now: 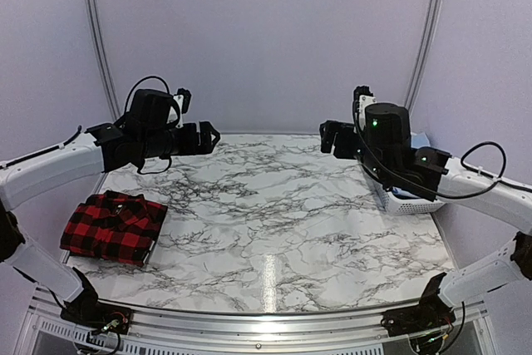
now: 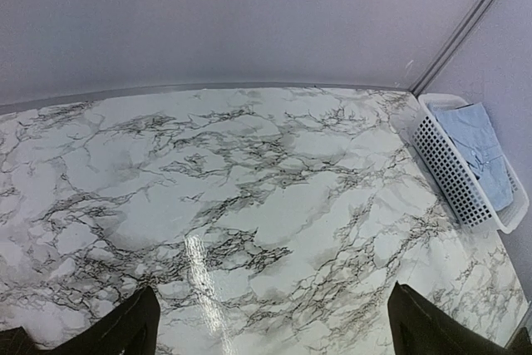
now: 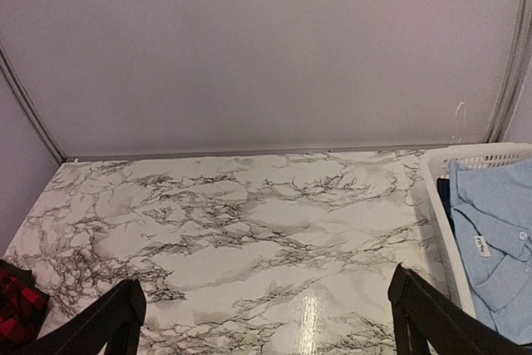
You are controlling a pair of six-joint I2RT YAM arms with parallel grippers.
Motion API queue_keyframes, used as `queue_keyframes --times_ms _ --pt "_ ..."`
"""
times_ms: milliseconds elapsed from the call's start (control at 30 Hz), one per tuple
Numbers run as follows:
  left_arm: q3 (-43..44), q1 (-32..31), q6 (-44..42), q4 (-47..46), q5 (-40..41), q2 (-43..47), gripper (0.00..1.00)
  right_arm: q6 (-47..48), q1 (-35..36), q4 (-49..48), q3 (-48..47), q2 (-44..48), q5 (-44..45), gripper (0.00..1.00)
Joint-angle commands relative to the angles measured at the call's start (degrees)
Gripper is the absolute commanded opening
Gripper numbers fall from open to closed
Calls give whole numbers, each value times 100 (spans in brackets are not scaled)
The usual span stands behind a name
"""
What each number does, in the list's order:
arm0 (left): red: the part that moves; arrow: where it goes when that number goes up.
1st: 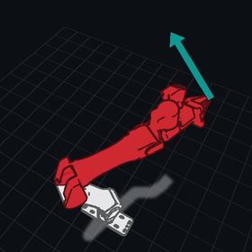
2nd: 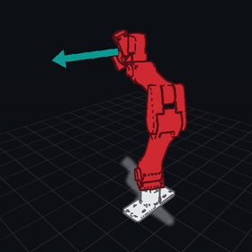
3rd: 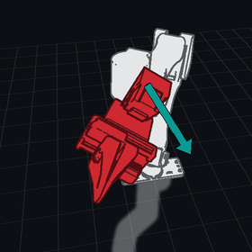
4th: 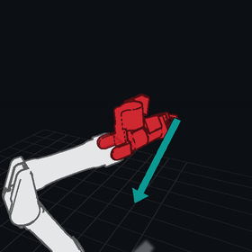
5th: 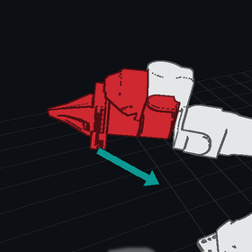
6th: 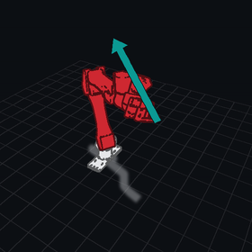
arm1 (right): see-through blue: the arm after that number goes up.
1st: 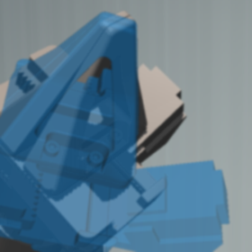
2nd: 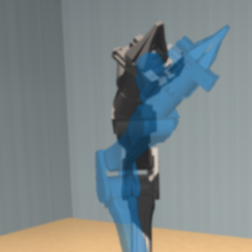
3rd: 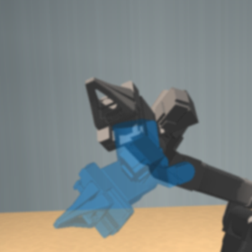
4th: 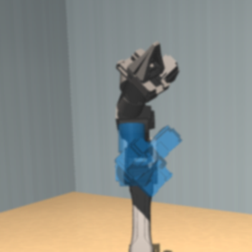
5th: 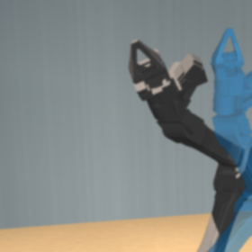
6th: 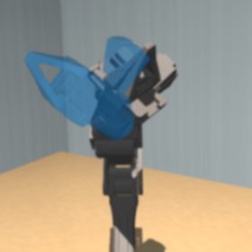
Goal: Fold and stack the long sleeve shirts
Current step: Reset both arms
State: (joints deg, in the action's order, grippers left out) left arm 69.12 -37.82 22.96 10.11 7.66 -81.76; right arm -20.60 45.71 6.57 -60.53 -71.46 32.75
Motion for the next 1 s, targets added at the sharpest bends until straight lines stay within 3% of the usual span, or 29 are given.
queue_keyframes --times_ms 0,967 --pt "125 38 -239 -150 225 54 99 178 -36 -184 73 154 214 99" --pt "149 56 -127 -158 115 2 99 215 -39 -173 298 247 481 99"
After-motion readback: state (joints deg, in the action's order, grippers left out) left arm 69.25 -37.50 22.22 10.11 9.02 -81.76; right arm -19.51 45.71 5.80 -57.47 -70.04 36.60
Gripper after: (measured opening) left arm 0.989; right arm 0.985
